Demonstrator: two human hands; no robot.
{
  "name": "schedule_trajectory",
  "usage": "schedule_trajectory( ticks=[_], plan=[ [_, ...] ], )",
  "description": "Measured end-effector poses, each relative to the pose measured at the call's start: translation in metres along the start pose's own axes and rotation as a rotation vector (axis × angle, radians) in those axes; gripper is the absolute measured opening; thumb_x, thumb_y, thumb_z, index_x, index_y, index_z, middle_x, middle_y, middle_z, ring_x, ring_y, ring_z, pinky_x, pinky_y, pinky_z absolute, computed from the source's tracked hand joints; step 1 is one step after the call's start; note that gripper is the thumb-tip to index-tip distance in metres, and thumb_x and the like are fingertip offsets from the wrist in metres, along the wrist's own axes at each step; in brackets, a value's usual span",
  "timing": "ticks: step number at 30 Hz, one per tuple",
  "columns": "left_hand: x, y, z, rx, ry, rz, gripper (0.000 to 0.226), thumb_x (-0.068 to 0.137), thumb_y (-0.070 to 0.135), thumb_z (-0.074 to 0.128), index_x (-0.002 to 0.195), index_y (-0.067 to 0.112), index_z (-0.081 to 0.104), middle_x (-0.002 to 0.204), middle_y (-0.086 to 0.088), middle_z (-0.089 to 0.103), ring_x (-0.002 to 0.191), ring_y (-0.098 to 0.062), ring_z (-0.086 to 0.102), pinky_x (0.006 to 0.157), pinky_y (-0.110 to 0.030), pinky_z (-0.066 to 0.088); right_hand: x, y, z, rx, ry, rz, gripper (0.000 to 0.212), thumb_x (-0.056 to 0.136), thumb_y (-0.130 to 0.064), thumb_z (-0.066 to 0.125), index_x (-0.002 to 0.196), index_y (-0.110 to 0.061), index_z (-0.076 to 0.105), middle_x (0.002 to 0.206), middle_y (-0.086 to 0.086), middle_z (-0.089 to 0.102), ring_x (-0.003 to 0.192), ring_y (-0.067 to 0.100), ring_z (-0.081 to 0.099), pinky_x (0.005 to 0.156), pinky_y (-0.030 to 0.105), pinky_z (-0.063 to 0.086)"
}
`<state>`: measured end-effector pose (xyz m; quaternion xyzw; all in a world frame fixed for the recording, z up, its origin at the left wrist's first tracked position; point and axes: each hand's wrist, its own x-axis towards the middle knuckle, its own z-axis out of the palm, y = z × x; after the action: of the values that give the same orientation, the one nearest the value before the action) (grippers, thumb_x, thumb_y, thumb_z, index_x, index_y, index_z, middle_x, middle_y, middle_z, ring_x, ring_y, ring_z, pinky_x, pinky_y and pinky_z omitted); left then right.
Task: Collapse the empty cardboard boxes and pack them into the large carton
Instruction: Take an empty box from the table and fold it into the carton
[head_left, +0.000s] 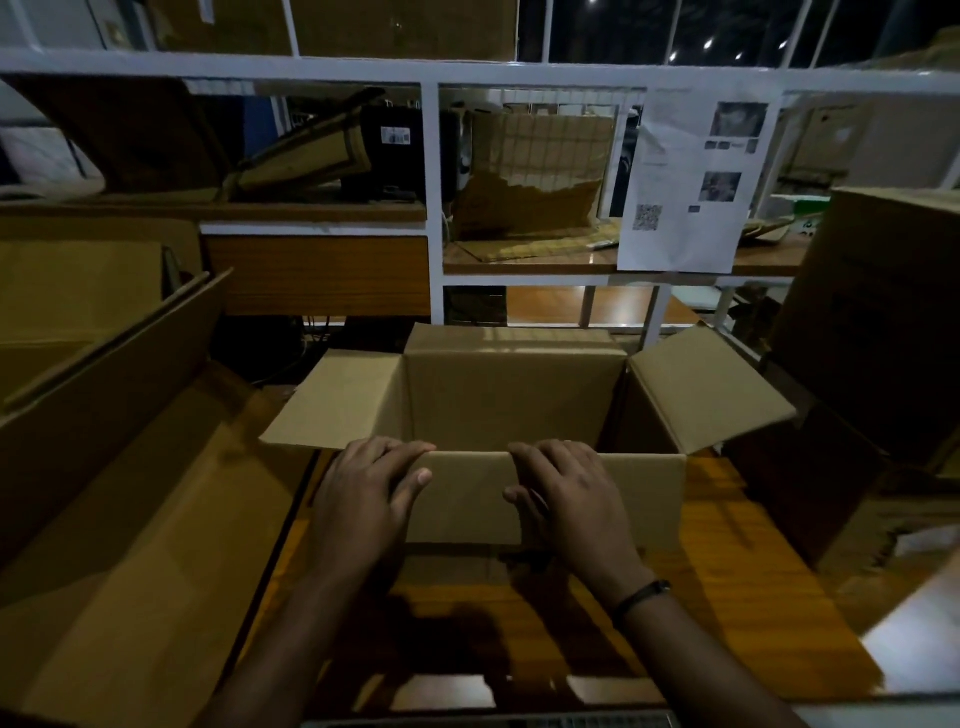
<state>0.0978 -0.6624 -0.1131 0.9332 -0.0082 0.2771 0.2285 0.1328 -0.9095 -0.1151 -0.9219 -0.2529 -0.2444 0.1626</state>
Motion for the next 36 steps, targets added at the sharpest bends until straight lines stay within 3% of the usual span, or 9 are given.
schedule_trajectory(
  ticks=[4,9,14,18,20,22,24,29,36],
  plan=[
    [0.0,0.0,-0.002,-0.049,-0.034,-0.03,0.032,0.096,0.041,0.064,0.128,0.042,0.066,0.114,0.016,0.06,0.11,-0.006,0.047,0.085,-0.033,0.044,-0.005,0.021,-0.012,-0.016,-0.058,-0.039,0.057,0.093,-0.047,0.055,0.148,-0.029,0.049,0.136,-0.004,0.056,0.125,0.016,0.047,0.107,0.032,0.039],
    [0.002,0.003,-0.002,-0.108,-0.005,-0.048,0.031,0.094,0.034,0.069,0.124,0.041,0.069,0.108,0.016,0.059,0.106,-0.007,0.047,0.083,-0.036,0.047,-0.016,0.039,-0.014,-0.028,0.101,0.034,0.051,0.09,-0.044,0.063,0.136,-0.024,0.059,0.124,0.001,0.064,0.117,0.014,0.045,0.103,0.038,0.043],
    [0.002,0.003,0.002,-0.128,0.024,-0.077,0.029,0.092,0.031,0.073,0.119,0.04,0.072,0.104,0.017,0.06,0.103,-0.007,0.049,0.081,-0.036,0.049,-0.015,0.034,-0.012,-0.005,0.063,0.106,0.047,0.089,-0.045,0.069,0.132,-0.027,0.061,0.123,-0.002,0.063,0.114,0.016,0.054,0.096,0.026,0.04],
    [0.001,0.001,0.002,-0.104,0.004,-0.048,0.03,0.092,0.033,0.073,0.121,0.042,0.069,0.109,0.016,0.06,0.111,-0.013,0.051,0.087,-0.04,0.048,-0.012,0.043,-0.032,-0.033,-0.029,0.123,0.053,0.089,-0.068,0.054,0.126,-0.031,0.06,0.13,-0.005,0.058,0.126,0.018,0.048,0.109,0.038,0.043],
    [0.003,-0.004,0.0,-0.069,-0.024,-0.046,0.03,0.091,0.039,0.073,0.12,0.048,0.069,0.129,0.016,0.061,0.132,-0.025,0.042,0.103,-0.048,0.04,-0.008,0.056,-0.045,-0.156,-0.13,0.241,0.072,0.081,-0.089,0.038,0.122,-0.035,0.06,0.152,0.0,0.044,0.147,0.028,0.026,0.123,0.051,0.017],
    [0.009,-0.007,-0.006,-0.046,-0.089,-0.106,0.027,0.089,0.051,0.07,0.114,0.062,0.065,0.155,0.022,0.035,0.151,-0.037,0.014,0.117,-0.06,0.018,-0.003,0.072,-0.055,-0.212,-0.212,0.407,0.098,0.066,-0.104,0.023,0.129,-0.038,0.058,0.168,0.006,0.017,0.154,0.037,0.002,0.121,0.054,-0.007],
    [0.011,-0.006,-0.01,-0.102,-0.171,-0.155,0.025,0.09,0.055,0.067,0.108,0.07,0.058,0.163,0.021,0.015,0.155,-0.038,0.003,0.121,-0.061,0.008,0.001,0.086,-0.06,-0.136,-0.273,0.526,0.121,0.049,-0.11,0.018,0.14,-0.037,0.05,0.168,0.011,0.012,0.154,0.038,0.006,0.123,0.058,0.003],
    [0.007,0.004,-0.014,-0.331,-0.197,-0.208,0.024,0.094,0.046,0.068,0.111,0.061,0.065,0.171,0.009,0.01,0.152,-0.028,0.026,0.108,-0.054,0.043,0.0,0.095,-0.05,0.113,-0.193,0.586,0.132,0.045,-0.109,0.043,0.155,-0.037,0.029,0.163,0.007,0.028,0.146,0.032,0.033,0.112,0.058,0.041],
    [0.009,0.002,-0.015,-0.321,-0.216,-0.223,0.024,0.092,0.049,0.069,0.111,0.062,0.065,0.171,0.007,0.011,0.152,-0.032,0.026,0.106,-0.057,0.045,0.0,0.098,-0.044,0.289,-0.112,0.599,0.126,0.055,-0.085,0.075,0.157,-0.033,0.025,0.161,0.004,0.035,0.14,0.029,0.043,0.102,0.055,0.051]
  ],
)
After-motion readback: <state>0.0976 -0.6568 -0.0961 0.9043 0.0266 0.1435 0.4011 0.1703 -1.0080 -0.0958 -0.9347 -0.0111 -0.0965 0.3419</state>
